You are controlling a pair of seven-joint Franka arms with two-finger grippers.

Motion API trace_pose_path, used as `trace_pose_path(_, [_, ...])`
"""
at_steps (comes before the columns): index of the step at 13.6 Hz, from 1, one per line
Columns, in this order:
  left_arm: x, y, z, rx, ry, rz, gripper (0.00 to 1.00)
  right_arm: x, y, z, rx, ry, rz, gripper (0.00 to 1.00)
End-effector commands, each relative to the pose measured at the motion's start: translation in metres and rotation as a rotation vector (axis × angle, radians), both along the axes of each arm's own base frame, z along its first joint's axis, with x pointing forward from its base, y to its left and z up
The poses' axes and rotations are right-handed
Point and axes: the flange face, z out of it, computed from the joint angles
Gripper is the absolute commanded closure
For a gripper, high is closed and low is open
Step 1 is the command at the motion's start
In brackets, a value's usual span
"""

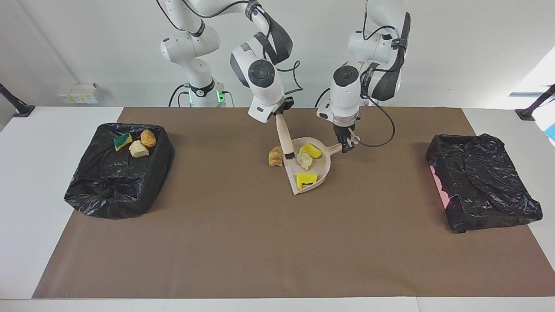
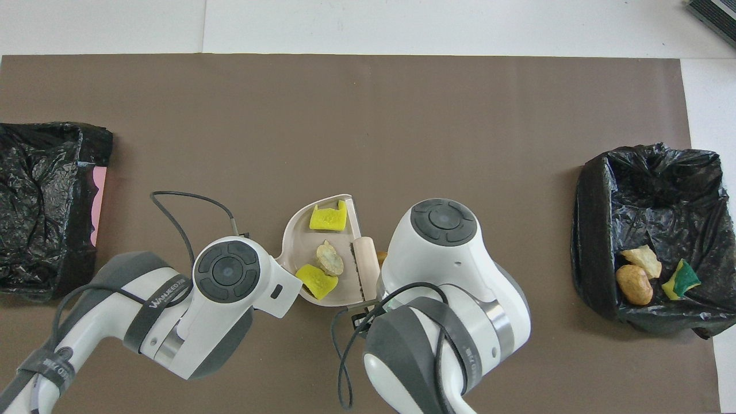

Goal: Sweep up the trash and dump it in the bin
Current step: 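Push the remaining chunks into the dustpan held by the left gripper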

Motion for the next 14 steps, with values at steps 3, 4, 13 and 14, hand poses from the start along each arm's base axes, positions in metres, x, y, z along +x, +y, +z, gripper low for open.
trace_pose_path(3, [-0.004,0.006,0.000,-0.006,-0.016,-0.001,1.00,-0.023,-0.052,-0.021,-0.119,-0.009,-0.017,1.00])
trace_pose_path(4, [-0.004,0.005,0.000,-0.008,-0.021,-0.010,1.00,-0.029,-0.063,-0.035,-0.184,-0.019,0.001,1.00])
trace_pose_path(13, [-0.008,0.011,-0.004,-0.002,-0.006,-0.083,1.00,-0.039,-0.009,-0.110,-0.207,-0.103,0.036,1.00])
trace_pose_path(14, [-0.008,0.012,-0.004,-0.001,-0.005,-0.081,1.00,-0.037,0.004,-0.106,-0.191,-0.107,0.028,1.00])
